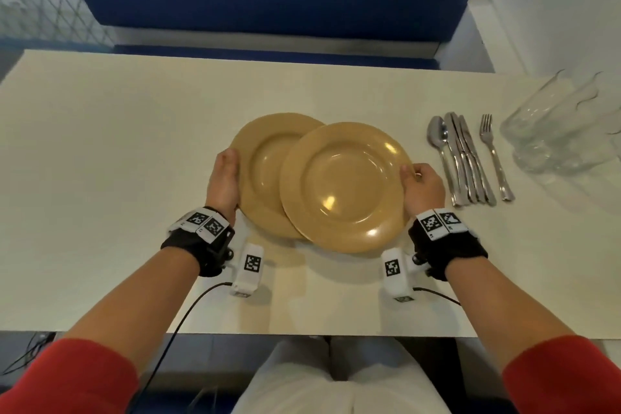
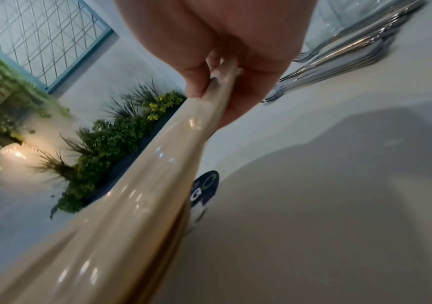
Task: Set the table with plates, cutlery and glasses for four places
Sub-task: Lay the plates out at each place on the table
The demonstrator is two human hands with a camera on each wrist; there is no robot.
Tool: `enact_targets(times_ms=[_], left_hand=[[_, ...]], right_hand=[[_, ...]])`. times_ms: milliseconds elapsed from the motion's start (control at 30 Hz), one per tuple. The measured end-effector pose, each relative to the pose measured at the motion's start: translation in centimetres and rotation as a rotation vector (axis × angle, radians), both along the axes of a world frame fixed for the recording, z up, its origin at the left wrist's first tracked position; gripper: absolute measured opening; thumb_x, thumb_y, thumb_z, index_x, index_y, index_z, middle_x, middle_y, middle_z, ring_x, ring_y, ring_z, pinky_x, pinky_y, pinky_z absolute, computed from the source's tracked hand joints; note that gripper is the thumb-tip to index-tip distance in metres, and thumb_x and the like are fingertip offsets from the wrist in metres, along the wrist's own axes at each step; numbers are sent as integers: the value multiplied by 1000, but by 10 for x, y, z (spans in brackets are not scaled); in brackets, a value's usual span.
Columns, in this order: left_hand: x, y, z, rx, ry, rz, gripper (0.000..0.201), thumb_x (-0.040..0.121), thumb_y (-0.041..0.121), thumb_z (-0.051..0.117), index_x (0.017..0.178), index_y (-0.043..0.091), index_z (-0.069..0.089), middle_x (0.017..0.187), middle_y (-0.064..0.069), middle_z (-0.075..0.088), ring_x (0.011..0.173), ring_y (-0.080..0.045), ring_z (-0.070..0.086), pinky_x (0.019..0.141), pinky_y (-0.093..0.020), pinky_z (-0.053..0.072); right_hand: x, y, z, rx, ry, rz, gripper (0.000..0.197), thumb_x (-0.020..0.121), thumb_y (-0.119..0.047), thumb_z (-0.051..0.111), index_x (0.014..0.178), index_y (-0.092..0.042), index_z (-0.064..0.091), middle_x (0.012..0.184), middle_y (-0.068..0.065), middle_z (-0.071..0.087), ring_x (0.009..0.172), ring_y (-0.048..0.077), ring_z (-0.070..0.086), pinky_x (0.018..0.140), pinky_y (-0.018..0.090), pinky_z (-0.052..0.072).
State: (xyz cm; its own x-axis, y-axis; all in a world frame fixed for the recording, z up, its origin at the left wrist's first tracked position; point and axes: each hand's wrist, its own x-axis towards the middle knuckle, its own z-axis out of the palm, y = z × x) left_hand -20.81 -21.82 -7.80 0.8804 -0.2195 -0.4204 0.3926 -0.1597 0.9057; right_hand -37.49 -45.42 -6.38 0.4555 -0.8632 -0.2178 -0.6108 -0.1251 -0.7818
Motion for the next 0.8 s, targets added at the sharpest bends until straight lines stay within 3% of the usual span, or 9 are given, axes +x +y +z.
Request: enact_targets(times_ms=[133, 200, 267, 400, 500, 567, 633, 700, 800], left_hand=[[21, 15, 5, 51, -169, 209, 40, 99, 44, 29, 130, 22, 44, 124, 0, 52, 116, -20, 51, 103, -41, 42], [31, 17, 11, 55, -221, 314, 41, 102, 39, 26, 134, 17, 41, 128, -2, 51, 115, -18, 50, 99, -30, 42], [40, 20, 17, 50, -241, 393, 42, 102, 39, 26, 135, 19, 40, 131, -2, 51, 114, -16, 51, 97, -27, 42], [47, 25, 16, -27, -149, 437, 40, 99, 44, 29, 132, 27, 41, 122, 5, 53, 115, -17, 54, 102, -41, 46], [38, 23, 11, -78, -50, 395, 39, 98, 44, 30, 131, 29, 43, 122, 4, 55, 114, -18, 56, 98, -41, 49], [30, 21, 8, -92, 2, 365, 39, 98, 44, 29, 131, 31, 44, 118, 5, 55, 109, -18, 56, 89, -36, 52], [23, 20, 5, -102, 42, 353, 38, 98, 44, 30, 131, 32, 44, 112, 7, 55, 106, -17, 56, 84, -33, 52], [19, 21, 3, -121, 71, 356, 36, 97, 43, 34, 129, 33, 47, 110, 7, 56, 106, -17, 56, 90, -36, 51], [16, 26, 1, -140, 86, 344, 35, 95, 40, 39, 128, 31, 48, 101, 9, 58, 94, -14, 58, 82, -34, 52]], right_hand=[[-8, 7, -3, -44, 68, 35, 31, 98, -27, 44, 114, -4, 58, 110, 15, 64, 94, 26, 56, 83, 32, 41], [-10, 12, -7, -34, 124, 93, 30, 98, -26, 44, 113, -4, 57, 106, 14, 63, 90, 25, 54, 78, 29, 39], [-10, 21, -12, -15, 181, 139, 29, 98, -25, 43, 112, -4, 56, 101, 13, 61, 84, 22, 50, 74, 27, 35], [-11, 34, -27, 26, 309, 223, 29, 97, -26, 45, 111, -4, 57, 107, 17, 63, 91, 29, 56, 76, 30, 40], [-12, 38, -34, 29, 411, 312, 31, 95, -32, 49, 111, -7, 59, 109, 13, 64, 97, 28, 58, 76, 27, 39], [-12, 39, -32, 15, 442, 328, 32, 92, -35, 52, 113, -11, 58, 110, 10, 64, 98, 26, 59, 78, 28, 42], [-8, 39, -27, -24, 423, 322, 33, 89, -35, 56, 114, -14, 56, 112, 7, 62, 104, 25, 58, 84, 31, 46], [4, 40, -16, -143, 345, 335, 35, 87, -36, 59, 115, -15, 56, 115, 6, 58, 112, 24, 52, 91, 35, 45], [34, 53, 6, -208, 106, 336, 37, 89, -41, 56, 113, -13, 60, 107, 4, 59, 104, 20, 54, 89, 32, 44]])
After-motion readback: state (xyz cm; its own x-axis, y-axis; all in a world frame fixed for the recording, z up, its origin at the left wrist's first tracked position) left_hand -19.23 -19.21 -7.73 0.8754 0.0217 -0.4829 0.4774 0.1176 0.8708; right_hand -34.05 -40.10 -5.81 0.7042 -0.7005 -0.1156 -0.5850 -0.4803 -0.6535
